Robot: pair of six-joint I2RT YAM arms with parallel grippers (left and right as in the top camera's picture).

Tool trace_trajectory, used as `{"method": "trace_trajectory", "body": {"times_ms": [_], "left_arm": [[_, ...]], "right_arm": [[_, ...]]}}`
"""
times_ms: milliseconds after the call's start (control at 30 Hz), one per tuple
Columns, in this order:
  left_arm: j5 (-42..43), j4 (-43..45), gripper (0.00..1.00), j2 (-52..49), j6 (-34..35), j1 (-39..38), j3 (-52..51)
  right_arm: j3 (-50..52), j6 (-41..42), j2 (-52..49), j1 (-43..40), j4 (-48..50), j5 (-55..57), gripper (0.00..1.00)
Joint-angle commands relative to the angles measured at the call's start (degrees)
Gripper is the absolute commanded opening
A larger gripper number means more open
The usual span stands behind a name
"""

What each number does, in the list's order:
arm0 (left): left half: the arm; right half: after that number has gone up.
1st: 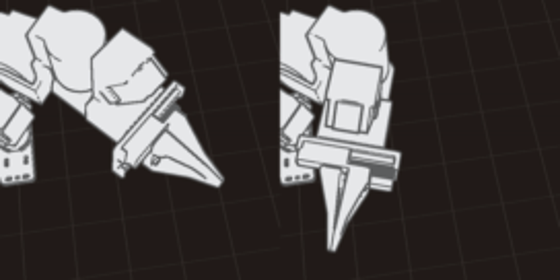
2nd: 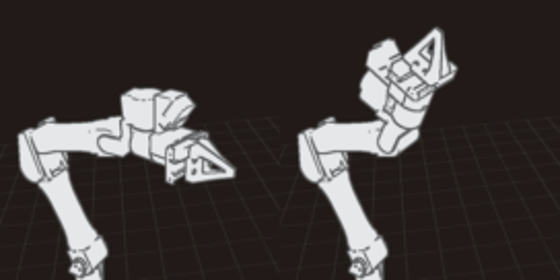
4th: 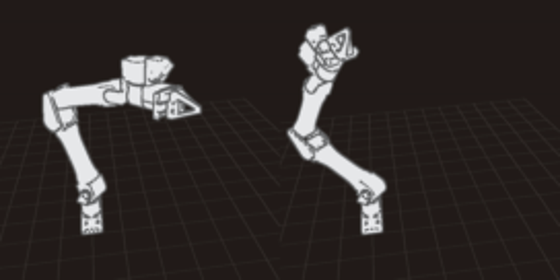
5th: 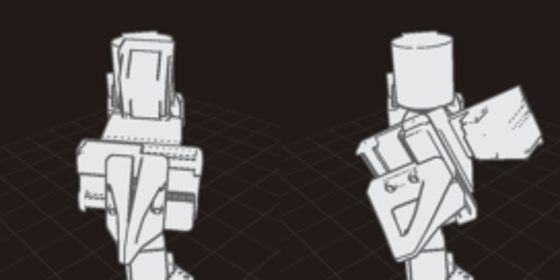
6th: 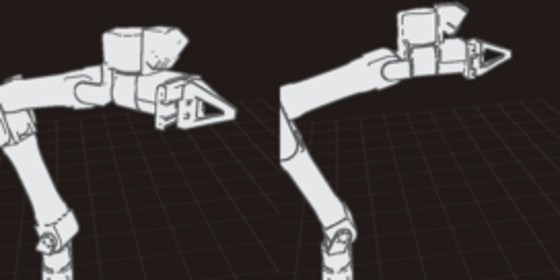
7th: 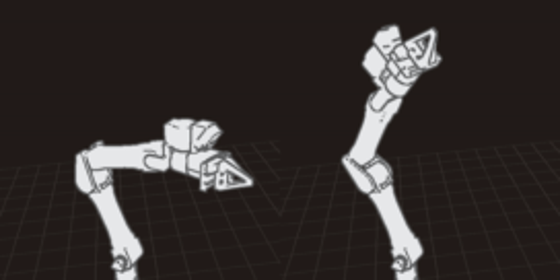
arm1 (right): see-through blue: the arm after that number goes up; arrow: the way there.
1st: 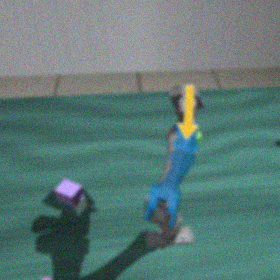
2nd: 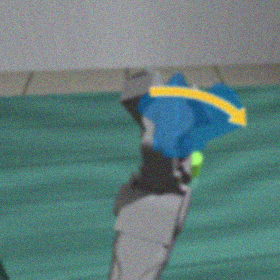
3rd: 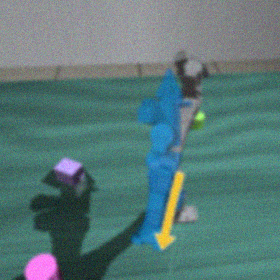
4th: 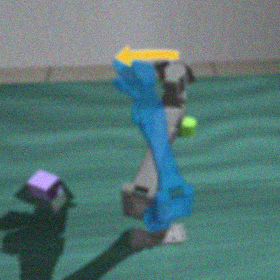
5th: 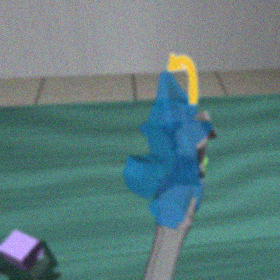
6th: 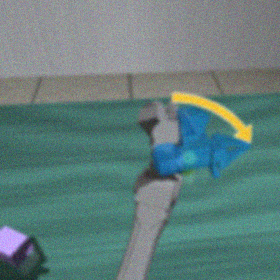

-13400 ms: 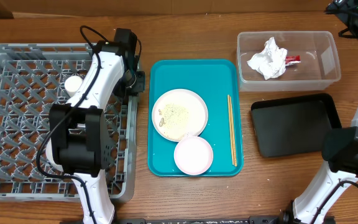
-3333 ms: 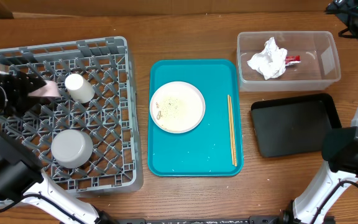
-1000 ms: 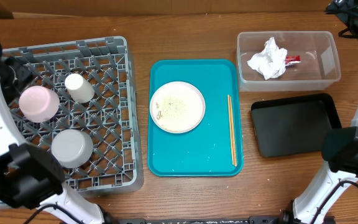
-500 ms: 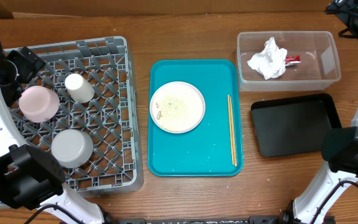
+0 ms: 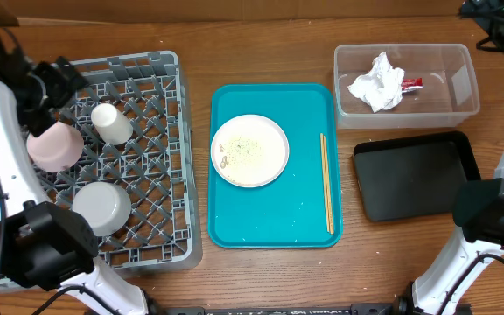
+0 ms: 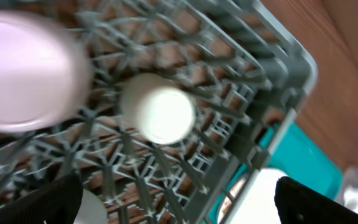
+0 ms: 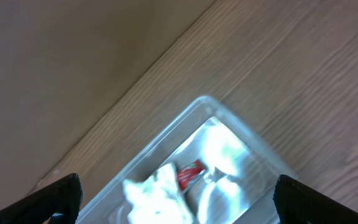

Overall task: Sort waste into correct bins and load items into the dishwasher
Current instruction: 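Open the left gripper to release the dish and raise it, then move the right arm left toward the chopsticks on the teal tray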

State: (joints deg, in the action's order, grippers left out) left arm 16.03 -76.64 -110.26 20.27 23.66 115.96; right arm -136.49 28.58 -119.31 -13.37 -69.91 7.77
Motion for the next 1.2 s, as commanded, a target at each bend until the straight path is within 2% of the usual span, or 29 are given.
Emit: {"method": "trace_trajectory", "body": {"times_ms": [0,167,233,267,367,433,533,733,967,1100,1167], "left_arm": [[4.4,0.5,1.00,-0.1,-9.5,-4.3,0.3],[3.4,4.7,1.00,-0.1,-9.9,-9.2,0.3],[0.5,6.8,1.00,-0.1,-9.2,-10.6,0.3],[-2.7,7.5,1.00,-0.1,-6.3,-11.1,0.3],[-11.9,7.8,1.00,-0.1,6.0,-11.3,0.3],[-14.5,7.8,1.00,-0.1,8.4,-11.2,0.3],[-15.2,7.6,1.00,-0.1,8.2,-11.1,0.3],[-15.0,7.5,1.00,-0.1,8.3,-11.3,0.3],[-15.0,7.6,1.00,-0.1,8.3,-11.4,0.3],[-15.1,8.0,1.00,-0.1,8.3,-11.4,0.3],[-15.1,8.0,1.00,-0.1,8.3,-11.4,0.3]], "right_arm": [[-0.5,0.7,0.6,0.2,0.3,-11.6,1.00],[-0.5,-0.5,0.2,0.7,1.9,-36.3,1.00],[-0.4,-4.4,0.0,2.2,1.7,-40.6,1.00],[-0.4,-5.6,0.0,3.3,1.0,-40.4,1.00],[-0.4,-8.9,-0.2,8.2,-2.1,-36.5,1.00],[-0.3,-9.8,-0.4,12.2,-4.2,-30.0,1.00],[0.7,-9.7,-0.5,18.5,-6.4,-18.3,1.00],[6.6,-9.7,-0.5,28.0,-3.1,-5.8,1.00],[12.8,-9.1,-0.5,32.9,2.3,-4.4,1.00],[15.7,-9.1,-0.5,33.0,-0.4,-4.3,1.00],[16.8,-9.0,-0.5,32.5,-3.5,-4.6,0.95]]}}
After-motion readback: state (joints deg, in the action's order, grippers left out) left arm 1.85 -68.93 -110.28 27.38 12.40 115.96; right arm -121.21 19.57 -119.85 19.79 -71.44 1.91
